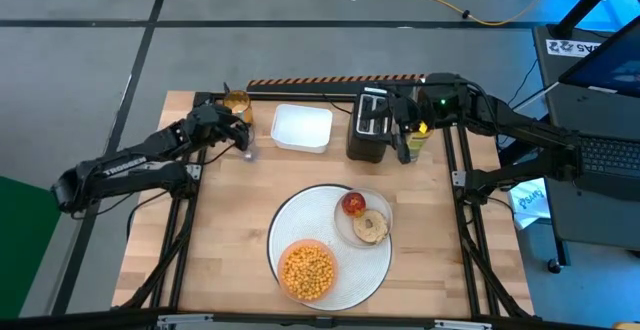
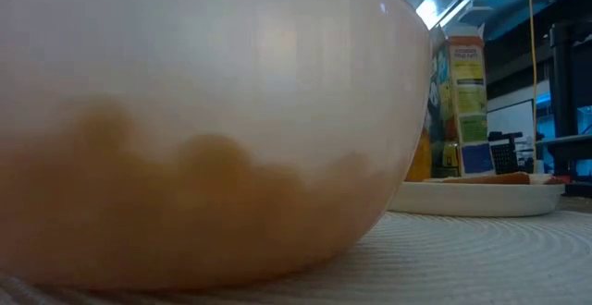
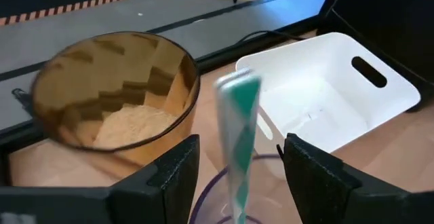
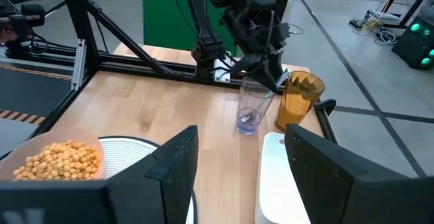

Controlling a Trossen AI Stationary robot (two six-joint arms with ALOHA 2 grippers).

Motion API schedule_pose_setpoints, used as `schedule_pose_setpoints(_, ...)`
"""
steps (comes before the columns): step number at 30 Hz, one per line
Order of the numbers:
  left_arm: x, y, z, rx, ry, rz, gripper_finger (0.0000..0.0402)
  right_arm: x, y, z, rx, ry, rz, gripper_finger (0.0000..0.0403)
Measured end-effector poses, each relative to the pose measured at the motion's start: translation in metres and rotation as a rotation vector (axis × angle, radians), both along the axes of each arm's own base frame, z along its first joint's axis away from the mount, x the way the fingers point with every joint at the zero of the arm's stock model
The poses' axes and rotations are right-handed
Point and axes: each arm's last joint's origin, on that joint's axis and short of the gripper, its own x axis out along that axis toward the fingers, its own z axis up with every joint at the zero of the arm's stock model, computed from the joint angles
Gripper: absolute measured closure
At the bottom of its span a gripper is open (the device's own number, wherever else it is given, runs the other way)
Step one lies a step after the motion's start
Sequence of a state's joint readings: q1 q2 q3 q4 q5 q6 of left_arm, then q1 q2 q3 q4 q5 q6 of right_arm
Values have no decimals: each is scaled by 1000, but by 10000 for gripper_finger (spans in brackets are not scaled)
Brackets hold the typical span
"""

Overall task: Arrange a breakfast setting
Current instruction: Put the spoon on the mat to the right of the pink bowl

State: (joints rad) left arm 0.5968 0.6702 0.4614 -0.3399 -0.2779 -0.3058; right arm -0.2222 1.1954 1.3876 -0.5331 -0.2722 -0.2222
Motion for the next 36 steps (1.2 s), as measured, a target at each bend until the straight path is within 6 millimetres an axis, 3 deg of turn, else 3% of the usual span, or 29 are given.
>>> schedule_pose_setpoints(11, 8, 7, -3, -22, -30, 49, 215, -1, 0, -2, 9, 17, -1, 194)
schedule_pose_setpoints(24, -2, -1, 9, 46, -92, 27, 351, 1, -1, -3, 6, 29, -21, 194)
schedule_pose_setpoints(36, -3, -4, 13, 15, -103, -22, 343, 17, 2, -13, 13, 66, 1, 194)
